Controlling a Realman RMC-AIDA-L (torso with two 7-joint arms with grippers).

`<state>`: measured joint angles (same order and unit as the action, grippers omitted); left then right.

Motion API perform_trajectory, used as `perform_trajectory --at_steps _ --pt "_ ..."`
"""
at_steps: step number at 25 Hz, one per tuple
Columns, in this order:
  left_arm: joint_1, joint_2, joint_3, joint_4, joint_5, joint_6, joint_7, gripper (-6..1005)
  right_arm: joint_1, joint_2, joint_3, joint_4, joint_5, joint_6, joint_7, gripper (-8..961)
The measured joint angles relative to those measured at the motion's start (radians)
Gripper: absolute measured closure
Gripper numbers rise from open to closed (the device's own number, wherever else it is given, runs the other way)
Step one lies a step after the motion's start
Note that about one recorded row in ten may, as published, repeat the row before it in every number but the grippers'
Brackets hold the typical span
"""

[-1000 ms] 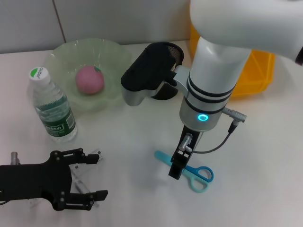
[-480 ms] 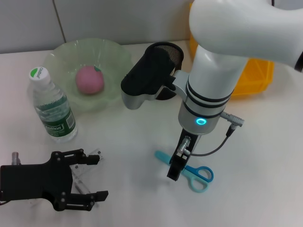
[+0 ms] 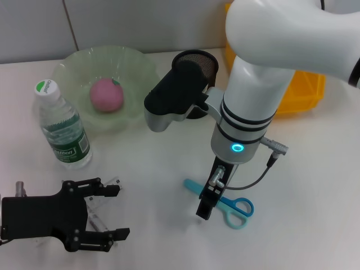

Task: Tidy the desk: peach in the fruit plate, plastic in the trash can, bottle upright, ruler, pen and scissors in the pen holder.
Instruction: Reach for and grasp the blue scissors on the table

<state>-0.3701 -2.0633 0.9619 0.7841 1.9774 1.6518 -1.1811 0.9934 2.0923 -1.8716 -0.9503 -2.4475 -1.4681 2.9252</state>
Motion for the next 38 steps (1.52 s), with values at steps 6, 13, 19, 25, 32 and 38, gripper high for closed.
perform_trajectory --at_steps 6,13,19,25,32,38 --pt "-0.002 -0.001 0.0 -0.003 0.0 -0.002 0.0 148 -0.002 0.0 -0.012 0.005 0.001 0.001 -0.001 182" --pt "-0.004 -0.001 0.0 -0.003 0.0 -0.004 0.0 149 -0.004 0.0 -0.012 0.008 -0.005 0.002 -0.001 183" --pt "-0.006 -0.002 0.0 -0.003 0.0 -0.011 0.0 150 -0.004 0.0 -0.017 0.015 -0.007 0.008 -0.001 183" --pt "-0.008 -0.001 0.0 -0.003 0.0 -0.014 0.001 151 0.0 0.0 -0.029 0.018 -0.019 0.014 -0.001 183" --pt "-0.01 -0.001 0.0 -0.003 0.0 -0.015 0.001 153 0.003 0.0 -0.034 0.018 -0.021 0.014 -0.001 183" --pt "-0.01 -0.001 0.0 -0.003 0.0 -0.017 0.002 154 0.005 0.0 -0.034 0.018 -0.021 0.014 -0.001 183"
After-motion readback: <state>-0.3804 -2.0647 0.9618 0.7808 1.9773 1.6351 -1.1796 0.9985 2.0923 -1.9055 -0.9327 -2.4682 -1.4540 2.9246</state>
